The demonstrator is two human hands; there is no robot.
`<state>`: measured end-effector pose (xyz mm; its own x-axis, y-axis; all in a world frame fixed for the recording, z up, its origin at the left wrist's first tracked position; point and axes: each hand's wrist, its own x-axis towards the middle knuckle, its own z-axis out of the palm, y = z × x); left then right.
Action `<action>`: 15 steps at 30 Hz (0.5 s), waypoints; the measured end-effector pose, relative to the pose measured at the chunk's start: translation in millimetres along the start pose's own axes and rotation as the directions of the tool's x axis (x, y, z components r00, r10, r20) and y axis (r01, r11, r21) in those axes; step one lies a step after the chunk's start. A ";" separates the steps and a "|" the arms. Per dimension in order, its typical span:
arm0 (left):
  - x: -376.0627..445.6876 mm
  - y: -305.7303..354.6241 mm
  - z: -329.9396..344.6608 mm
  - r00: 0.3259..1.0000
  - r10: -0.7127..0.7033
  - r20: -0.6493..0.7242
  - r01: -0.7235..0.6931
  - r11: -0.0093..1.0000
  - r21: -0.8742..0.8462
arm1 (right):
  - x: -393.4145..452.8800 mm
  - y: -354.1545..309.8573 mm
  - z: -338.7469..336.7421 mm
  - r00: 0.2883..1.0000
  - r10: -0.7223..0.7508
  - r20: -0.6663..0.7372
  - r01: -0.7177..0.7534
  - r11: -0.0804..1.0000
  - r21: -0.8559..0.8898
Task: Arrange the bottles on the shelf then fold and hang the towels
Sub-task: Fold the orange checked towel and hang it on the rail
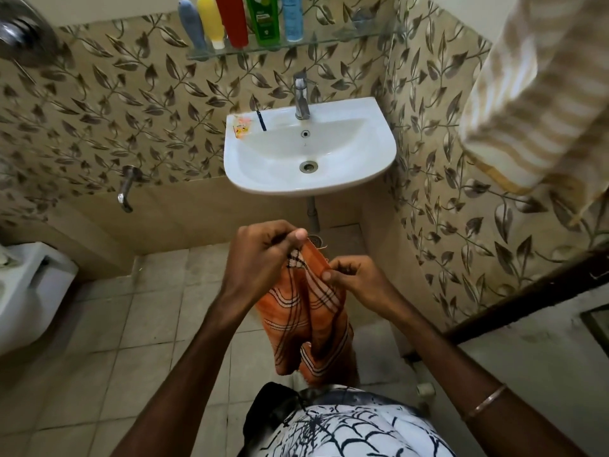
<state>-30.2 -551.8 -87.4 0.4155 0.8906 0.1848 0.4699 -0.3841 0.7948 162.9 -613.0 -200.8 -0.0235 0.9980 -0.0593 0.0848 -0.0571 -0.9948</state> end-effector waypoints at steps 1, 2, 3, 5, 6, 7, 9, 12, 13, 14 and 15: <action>0.4 -0.4 -1.6 1.000 -0.012 -0.019 0.012 1.000 -0.017 | -1.6 3.2 0.5 1.000 0.004 -0.014 -0.004 1.000 0.004; 0.6 -2.5 -2.9 0.999 -0.027 -0.036 0.026 0.999 -0.026 | -2.7 4.6 1.3 1.000 -0.002 -0.030 0.002 1.000 0.012; 0.9 -5.6 -4.3 0.998 -0.035 -0.056 0.034 0.999 -0.013 | -3.3 4.6 2.2 0.999 -0.015 -0.052 0.016 1.000 0.021; 1.8 -16.6 -7.5 0.994 -0.001 -0.111 0.015 0.992 0.125 | -2.6 1.3 3.6 0.994 -0.043 -0.096 0.048 0.998 0.051; 0.9 -21.2 -9.0 0.991 0.035 -0.133 -0.004 0.975 0.222 | -2.1 -2.0 3.8 0.993 -0.055 -0.107 0.062 0.996 0.059; -1.1 -24.3 -9.7 0.986 0.086 -0.145 -0.038 0.951 0.306 | -2.1 -6.9 4.0 0.992 -0.071 -0.107 0.077 0.996 0.051; -5.9 -27.8 -7.0 0.974 0.216 -0.074 -0.170 0.902 0.396 | -2.2 -17.8 5.2 0.992 -0.108 -0.070 0.108 0.994 0.004; -13.2 -22.3 7.8 0.932 0.288 0.219 -0.355 0.843 0.403 | -1.5 -31.6 7.0 0.986 -0.168 0.006 0.168 0.983 -0.078; -14.2 -22.2 12.0 0.920 0.271 0.283 -0.365 0.854 0.371 | -1.1 -34.1 7.5 0.983 -0.184 0.014 0.184 0.979 -0.092; -14.1 -22.7 14.4 0.917 0.253 0.307 -0.355 0.869 0.345 | -0.4 -34.6 8.0 0.980 -0.197 0.007 0.196 0.975 -0.107; -13.3 -24.2 15.5 0.924 0.247 0.294 -0.341 0.878 0.336 | -0.2 -33.8 8.4 0.977 -0.212 -0.017 0.208 0.969 -0.134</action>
<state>-35.0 -558.0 -118.1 0.7283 0.6563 0.1971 0.5321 -0.7229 0.4408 151.7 -611.5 -167.8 -0.0235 0.9877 0.1543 0.2110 0.1558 -0.9650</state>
